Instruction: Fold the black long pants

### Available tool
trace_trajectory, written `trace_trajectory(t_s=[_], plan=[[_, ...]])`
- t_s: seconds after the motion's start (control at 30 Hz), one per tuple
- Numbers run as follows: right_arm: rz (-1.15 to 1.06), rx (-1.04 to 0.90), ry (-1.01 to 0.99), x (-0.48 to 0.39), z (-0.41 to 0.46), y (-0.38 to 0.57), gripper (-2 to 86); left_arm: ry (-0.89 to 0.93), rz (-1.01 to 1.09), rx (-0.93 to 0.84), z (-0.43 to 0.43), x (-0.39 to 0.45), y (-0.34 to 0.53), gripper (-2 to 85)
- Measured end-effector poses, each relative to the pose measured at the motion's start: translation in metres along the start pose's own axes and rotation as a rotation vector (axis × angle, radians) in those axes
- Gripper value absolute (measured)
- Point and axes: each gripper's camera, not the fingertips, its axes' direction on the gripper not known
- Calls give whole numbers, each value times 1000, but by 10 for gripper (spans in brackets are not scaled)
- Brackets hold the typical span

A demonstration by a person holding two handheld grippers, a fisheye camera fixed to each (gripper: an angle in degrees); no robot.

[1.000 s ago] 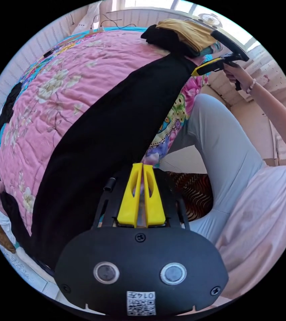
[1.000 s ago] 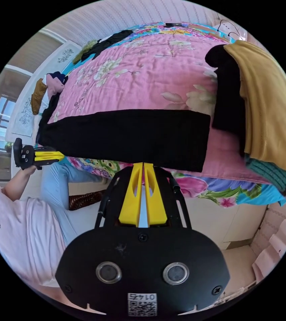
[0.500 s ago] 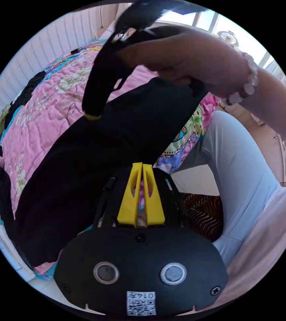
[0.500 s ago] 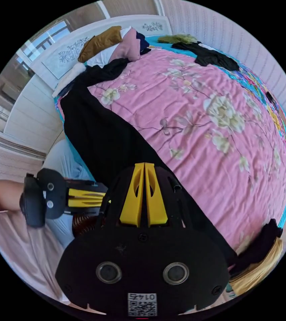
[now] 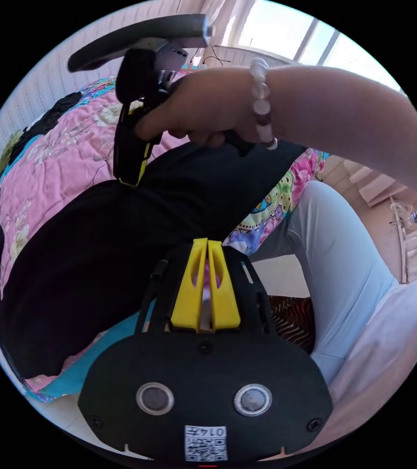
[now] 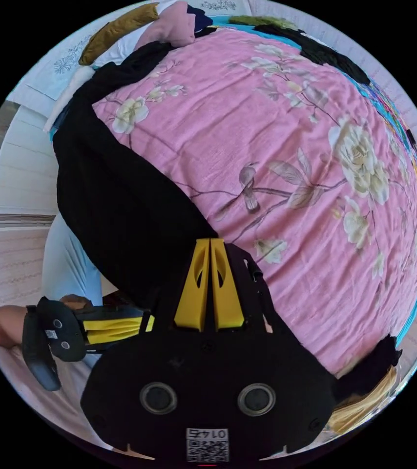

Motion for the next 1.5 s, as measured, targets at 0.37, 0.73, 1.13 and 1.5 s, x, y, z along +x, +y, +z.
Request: trace_trajectory(t_s=[0.37,0.73,1.13,1.5], plan=[[715,726,-157,97,-49,365,31,95,181,63,-28,41,-45,46],[1187,857,73,134,4,536,110,116,380,97,-1,98,-200,112],[1066,832,-8,132,19,570,40,160,557,-80,92,183,-346,119],[991,939,29,100,13,579,21,119,711,-168,153,220,-347,31]])
